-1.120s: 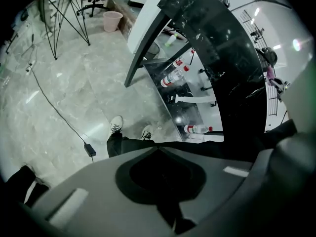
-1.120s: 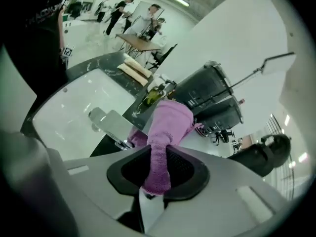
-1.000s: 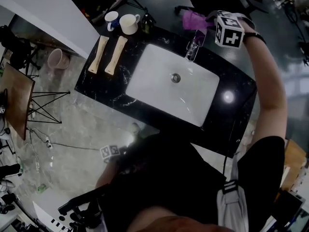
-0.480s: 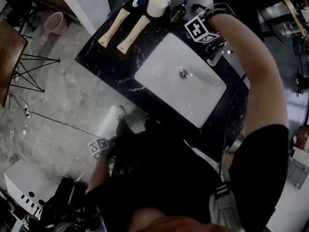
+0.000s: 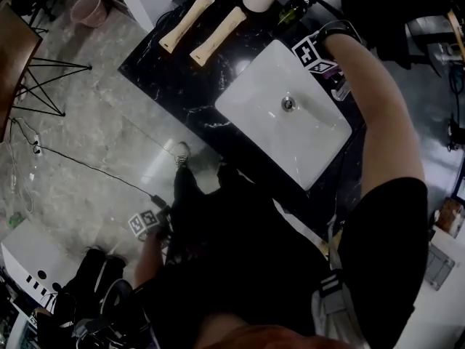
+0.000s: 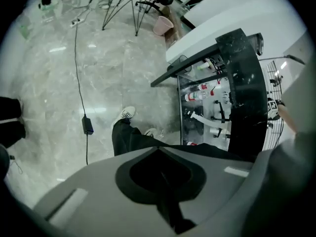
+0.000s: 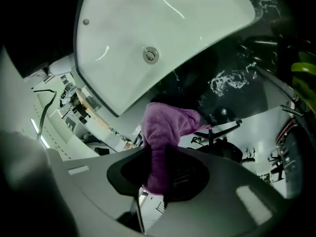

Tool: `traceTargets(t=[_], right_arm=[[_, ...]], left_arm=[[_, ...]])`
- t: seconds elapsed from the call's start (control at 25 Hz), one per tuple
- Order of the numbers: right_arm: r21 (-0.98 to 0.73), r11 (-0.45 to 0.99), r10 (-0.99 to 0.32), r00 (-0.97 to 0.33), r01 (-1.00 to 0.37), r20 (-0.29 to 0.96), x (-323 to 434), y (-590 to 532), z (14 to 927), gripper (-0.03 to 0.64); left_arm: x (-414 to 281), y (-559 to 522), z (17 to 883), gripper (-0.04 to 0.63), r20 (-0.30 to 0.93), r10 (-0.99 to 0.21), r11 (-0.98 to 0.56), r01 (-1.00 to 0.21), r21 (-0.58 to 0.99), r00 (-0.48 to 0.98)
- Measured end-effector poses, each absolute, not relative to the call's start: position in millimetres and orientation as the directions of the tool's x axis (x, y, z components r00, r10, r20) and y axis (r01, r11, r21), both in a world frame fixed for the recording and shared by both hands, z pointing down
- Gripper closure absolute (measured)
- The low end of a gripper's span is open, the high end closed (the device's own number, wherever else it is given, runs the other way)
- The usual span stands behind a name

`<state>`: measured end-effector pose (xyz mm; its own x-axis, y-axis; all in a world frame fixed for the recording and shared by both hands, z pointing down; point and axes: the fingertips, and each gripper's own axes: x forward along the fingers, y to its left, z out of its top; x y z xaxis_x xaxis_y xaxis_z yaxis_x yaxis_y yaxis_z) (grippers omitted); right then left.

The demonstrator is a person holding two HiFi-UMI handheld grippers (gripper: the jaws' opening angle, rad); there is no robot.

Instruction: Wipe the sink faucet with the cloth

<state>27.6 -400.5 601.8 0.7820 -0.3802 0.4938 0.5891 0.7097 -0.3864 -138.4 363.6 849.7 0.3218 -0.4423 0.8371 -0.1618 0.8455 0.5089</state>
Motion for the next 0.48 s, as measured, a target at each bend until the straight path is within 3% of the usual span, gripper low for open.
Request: traceTargets(t=[0.28,0.48], right_arm=[[-0.320,0.722,-0.357,0.726,0.614,0.588,20.7,-400.6,601.7,0.522],[-0.053,0.792,-0.337,0.509,0.608,0.793,-8.3,-417.3,537.5,0.522]], left_arm=[[-152.2,326.7,843.9,0.603,0.820,-0.454,0.798,-0.250,0.548,0.349],[-162.3,319.4,842.2,0.603,0.820,-0.438,0.788,-0.282,0.548,0.368]])
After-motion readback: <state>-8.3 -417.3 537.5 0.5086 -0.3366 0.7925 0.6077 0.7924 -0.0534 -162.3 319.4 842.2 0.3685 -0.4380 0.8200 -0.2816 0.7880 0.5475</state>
